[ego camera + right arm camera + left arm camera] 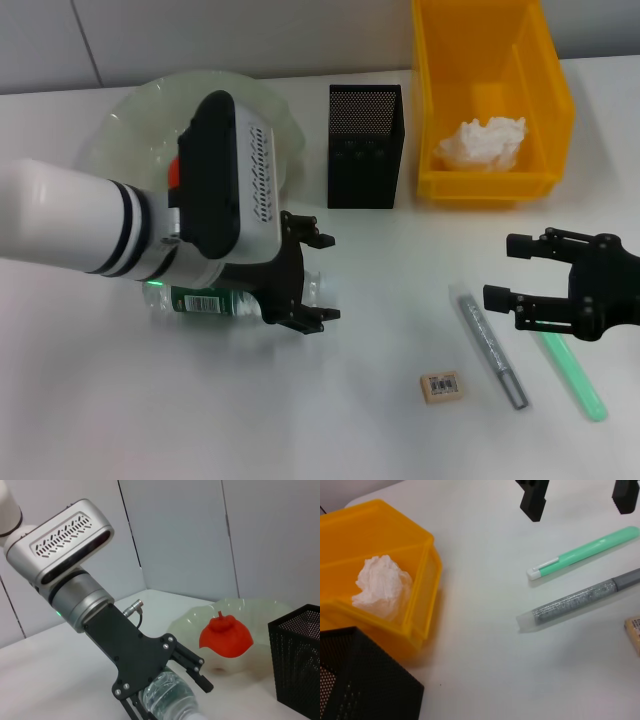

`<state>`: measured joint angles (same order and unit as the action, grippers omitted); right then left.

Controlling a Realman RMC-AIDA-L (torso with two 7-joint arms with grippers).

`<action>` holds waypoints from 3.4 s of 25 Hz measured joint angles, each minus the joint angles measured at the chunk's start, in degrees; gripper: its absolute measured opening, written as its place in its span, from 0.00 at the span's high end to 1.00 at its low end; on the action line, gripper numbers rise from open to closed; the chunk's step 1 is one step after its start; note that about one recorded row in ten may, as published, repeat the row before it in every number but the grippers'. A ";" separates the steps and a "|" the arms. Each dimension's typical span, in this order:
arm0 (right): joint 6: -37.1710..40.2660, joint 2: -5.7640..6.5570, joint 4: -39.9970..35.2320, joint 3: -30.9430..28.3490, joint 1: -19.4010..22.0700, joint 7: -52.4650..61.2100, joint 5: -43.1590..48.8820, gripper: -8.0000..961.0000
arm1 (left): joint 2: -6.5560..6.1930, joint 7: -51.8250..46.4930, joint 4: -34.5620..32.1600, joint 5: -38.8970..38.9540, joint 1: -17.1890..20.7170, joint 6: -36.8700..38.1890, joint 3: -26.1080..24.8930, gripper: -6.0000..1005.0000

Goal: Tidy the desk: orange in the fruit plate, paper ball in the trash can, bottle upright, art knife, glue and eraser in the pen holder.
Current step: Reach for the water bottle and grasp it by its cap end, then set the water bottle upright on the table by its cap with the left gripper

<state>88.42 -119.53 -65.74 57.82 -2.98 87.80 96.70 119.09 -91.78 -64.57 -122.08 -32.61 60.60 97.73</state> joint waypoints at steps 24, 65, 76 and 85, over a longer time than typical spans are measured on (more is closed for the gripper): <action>0.01 0.09 0.47 0.18 -0.07 0.00 -0.04 0.18 | 0.00 -2.69 4.26 -0.47 -2.90 -3.18 2.42 0.23; 1.14 0.00 1.63 0.27 -0.87 0.00 -0.08 0.18 | 0.09 -7.24 4.74 -4.16 -3.49 -6.83 5.80 0.56; 1.17 0.00 1.67 -0.25 -0.89 0.00 -0.12 0.18 | -0.06 -9.66 1.28 -4.05 -2.09 -6.48 5.26 0.55; 1.17 0.14 1.60 -1.03 -0.82 0.00 -0.12 0.18 | -0.41 -10.95 -4.41 -4.39 2.31 -6.43 4.43 0.55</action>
<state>89.59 -119.39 -64.15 56.79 -3.80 87.80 96.58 118.68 -102.73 -68.98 -126.47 -30.30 54.16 102.16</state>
